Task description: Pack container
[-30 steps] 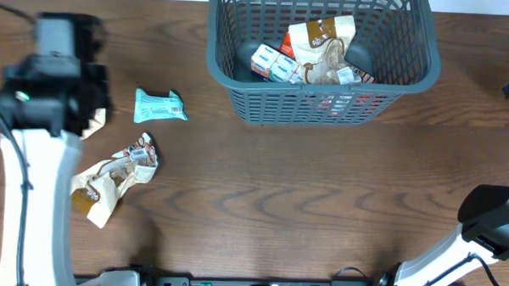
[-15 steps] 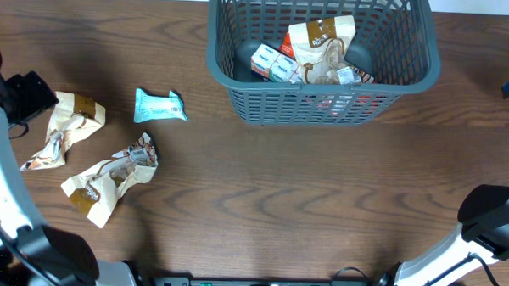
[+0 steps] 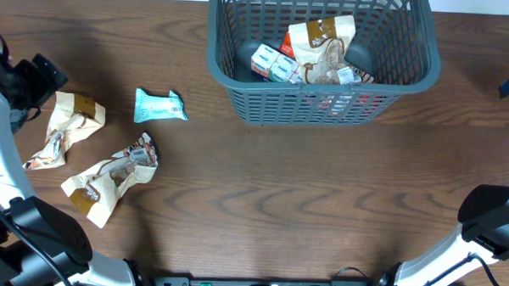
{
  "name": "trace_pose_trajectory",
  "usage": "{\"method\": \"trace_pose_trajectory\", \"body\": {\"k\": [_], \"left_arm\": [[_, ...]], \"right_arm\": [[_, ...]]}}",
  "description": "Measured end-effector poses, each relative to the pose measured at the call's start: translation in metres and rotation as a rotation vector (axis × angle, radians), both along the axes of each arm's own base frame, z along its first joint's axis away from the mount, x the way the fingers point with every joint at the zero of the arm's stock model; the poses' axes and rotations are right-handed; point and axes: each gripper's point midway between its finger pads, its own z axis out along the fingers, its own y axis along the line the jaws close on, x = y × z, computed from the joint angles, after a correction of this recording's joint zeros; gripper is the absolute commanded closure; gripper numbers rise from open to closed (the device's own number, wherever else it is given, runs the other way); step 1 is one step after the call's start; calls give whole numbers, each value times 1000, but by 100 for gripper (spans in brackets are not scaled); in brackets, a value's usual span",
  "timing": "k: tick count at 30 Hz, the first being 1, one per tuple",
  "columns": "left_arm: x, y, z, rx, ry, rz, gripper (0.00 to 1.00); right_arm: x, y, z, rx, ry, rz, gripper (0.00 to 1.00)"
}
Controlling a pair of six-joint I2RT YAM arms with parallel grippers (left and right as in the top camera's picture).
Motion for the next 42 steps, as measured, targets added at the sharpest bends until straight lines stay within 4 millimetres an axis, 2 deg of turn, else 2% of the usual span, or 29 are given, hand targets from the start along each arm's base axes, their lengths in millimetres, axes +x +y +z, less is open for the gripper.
{"method": "trace_pose_trajectory", "body": {"k": [5,8,14,19,25,29,33,42], "left_arm": [[-3,-10,-2,61,15,-242,1],[2,-5,1,92,1,-254,1],[1,0,1,-7,-7,6,2],[-7,3,-3,-121,13,291,1],[-27,-6,-11,-323,76,730,1],[-26,-11,-11,-464,62,987,2],[-22,-18,-10,-568,59,1105,1],[-19,-20,-8,-646,50,1236,1]], "right_arm": [[1,2,0,14,-8,4,1],[2,3,-1,18,-11,5,1],[5,8,-1,44,-26,12,1],[7,11,-1,64,-38,18,1],[10,16,-2,90,-54,25,1],[11,17,-2,100,-59,27,1],[11,18,-2,105,-63,29,1],[13,21,-2,122,-73,34,1]]}}
